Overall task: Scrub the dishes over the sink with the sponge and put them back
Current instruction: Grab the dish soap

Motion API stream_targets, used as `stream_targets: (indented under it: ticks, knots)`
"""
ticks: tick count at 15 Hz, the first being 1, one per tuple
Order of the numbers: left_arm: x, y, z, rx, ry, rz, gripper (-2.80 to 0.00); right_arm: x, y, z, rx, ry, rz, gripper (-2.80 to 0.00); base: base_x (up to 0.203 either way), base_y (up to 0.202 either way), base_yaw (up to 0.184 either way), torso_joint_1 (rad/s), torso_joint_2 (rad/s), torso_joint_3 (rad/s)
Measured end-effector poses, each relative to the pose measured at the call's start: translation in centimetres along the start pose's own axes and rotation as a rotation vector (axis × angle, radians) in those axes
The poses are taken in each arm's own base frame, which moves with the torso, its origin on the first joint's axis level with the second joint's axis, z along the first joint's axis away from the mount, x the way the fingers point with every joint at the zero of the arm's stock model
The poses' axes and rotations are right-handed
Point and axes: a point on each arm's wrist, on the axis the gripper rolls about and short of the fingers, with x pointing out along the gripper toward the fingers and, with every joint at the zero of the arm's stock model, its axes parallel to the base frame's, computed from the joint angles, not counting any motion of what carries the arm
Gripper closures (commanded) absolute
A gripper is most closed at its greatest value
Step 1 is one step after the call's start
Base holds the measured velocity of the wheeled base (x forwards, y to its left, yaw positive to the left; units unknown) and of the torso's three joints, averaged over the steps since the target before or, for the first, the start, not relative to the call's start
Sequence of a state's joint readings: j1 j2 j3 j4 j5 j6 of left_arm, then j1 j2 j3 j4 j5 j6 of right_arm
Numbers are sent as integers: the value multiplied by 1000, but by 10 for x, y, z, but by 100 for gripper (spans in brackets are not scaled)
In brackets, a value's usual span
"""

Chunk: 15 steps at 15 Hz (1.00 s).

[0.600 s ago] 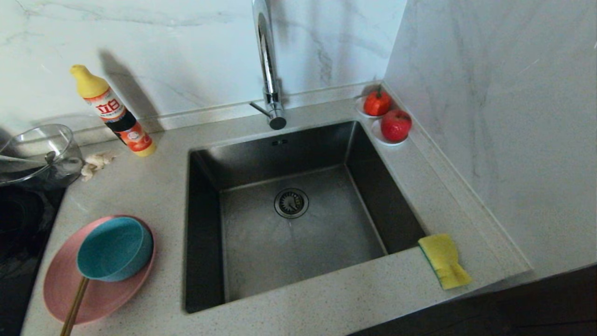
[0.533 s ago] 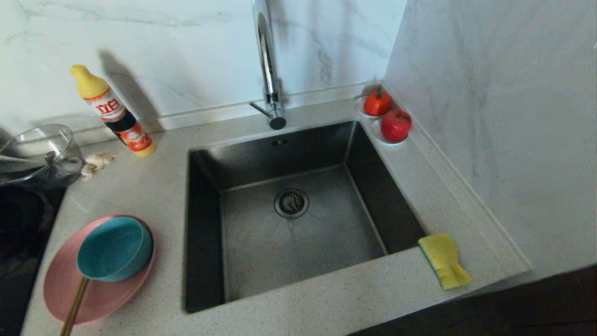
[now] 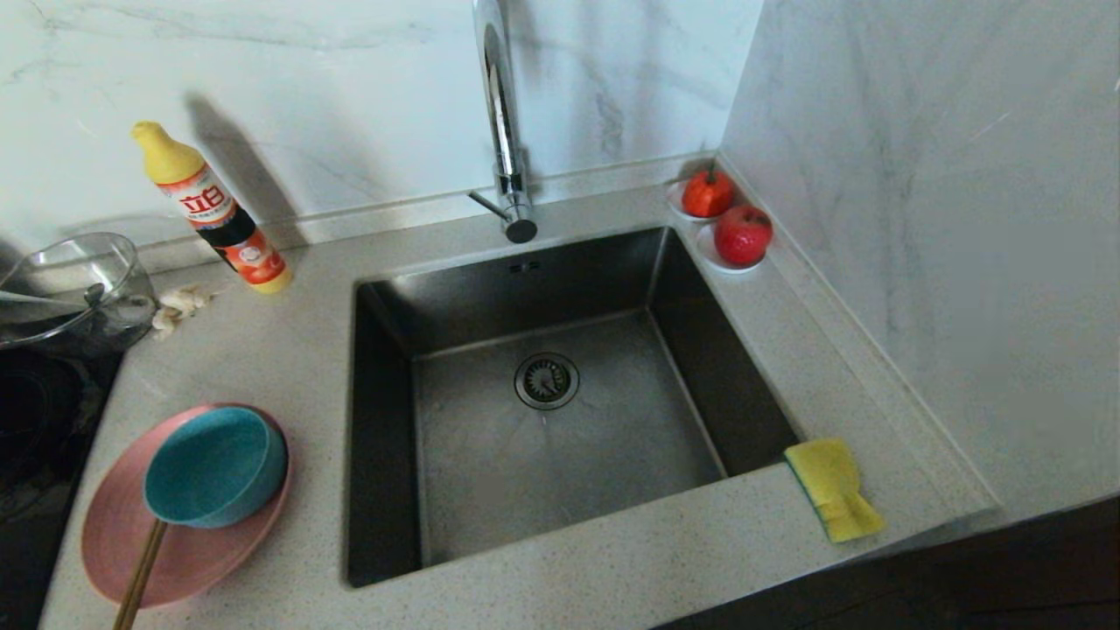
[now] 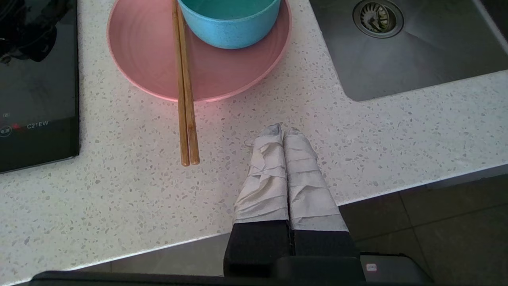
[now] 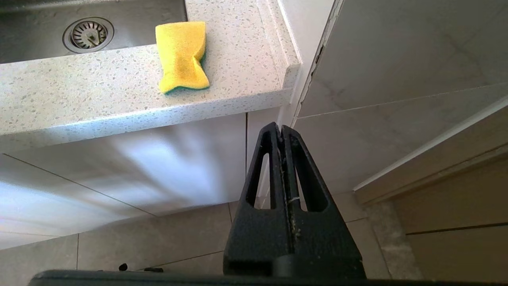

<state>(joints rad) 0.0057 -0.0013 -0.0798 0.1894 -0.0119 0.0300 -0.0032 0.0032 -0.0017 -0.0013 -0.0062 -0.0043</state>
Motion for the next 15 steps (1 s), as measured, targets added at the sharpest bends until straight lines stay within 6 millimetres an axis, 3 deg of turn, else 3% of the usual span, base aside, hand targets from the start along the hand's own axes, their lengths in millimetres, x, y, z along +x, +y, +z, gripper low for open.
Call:
stream_targets:
  ticks: [9, 12, 15]
  knots:
    - [-2, 1, 6, -11, -23, 32, 0, 0, 0, 0, 0, 0, 0, 0, 0, 0, 0, 0, 0, 0]
    - [-20, 2, 44, -11, -180, 47, 0, 0, 0, 0, 0, 0, 0, 0, 0, 0, 0, 0, 0, 0]
    - [-27, 3, 89, -29, -224, 54, 0, 0, 0, 0, 0, -1, 0, 0, 0, 0, 0, 0, 0, 0]
